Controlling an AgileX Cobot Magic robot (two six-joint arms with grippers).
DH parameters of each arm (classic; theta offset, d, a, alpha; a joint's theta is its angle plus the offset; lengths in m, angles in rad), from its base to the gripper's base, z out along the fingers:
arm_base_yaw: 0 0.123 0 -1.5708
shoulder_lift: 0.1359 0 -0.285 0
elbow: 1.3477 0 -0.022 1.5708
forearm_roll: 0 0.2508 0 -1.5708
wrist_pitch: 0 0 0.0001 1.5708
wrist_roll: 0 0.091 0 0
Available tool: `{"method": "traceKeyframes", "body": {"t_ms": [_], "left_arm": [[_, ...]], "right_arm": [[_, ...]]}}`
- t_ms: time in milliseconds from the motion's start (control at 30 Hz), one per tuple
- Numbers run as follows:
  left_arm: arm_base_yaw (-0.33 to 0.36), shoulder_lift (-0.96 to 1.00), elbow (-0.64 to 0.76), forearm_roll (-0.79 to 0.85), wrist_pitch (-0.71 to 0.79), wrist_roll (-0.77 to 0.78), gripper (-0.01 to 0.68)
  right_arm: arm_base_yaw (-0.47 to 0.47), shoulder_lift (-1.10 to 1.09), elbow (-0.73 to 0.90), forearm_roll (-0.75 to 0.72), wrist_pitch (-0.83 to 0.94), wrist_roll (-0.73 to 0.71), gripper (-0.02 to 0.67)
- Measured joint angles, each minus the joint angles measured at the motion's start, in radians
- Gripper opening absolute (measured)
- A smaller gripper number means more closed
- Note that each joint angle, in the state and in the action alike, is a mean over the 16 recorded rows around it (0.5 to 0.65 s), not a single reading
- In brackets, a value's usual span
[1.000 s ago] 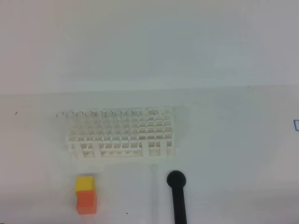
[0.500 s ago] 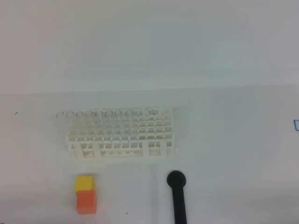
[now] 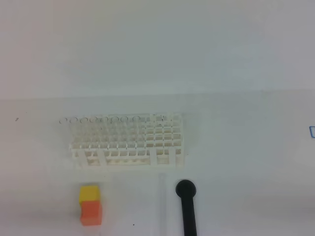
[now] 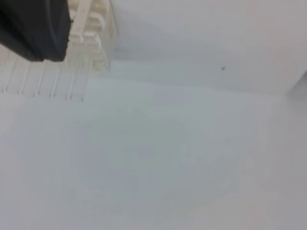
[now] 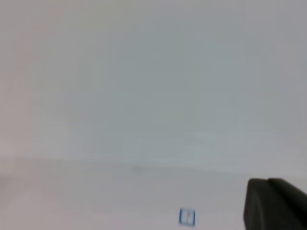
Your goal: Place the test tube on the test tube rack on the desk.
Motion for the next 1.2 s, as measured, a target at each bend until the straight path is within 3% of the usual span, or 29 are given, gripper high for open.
{"method": "traceKeyframes", "body": {"t_ms": [300, 733, 1000, 1200], "left_arm": [[0.000, 0.000, 0.000, -0.012, -0.145, -0.009, -0.001], [-0.001, 0.000, -0.013, -0.071, -0.215, -0.045, -0.001], [-0.001, 0.026, -0.173, -0.080, -0.097, -0.095, -0.001], [-0.001, 0.117, -0.406, -0.075, 0.178, -0.122, -0.001]], "right_arm": [[0.000, 0.000, 0.000, 0.000, -0.186, -0.005, -0.001], [0.000, 0.000, -0.002, 0.000, -0.238, -0.008, -0.001], [0.000, 0.004, -0.096, -0.001, -0.116, 0.001, -0.001], [0.000, 0.051, -0.271, 0.001, 0.112, 0.003, -0.001]]}}
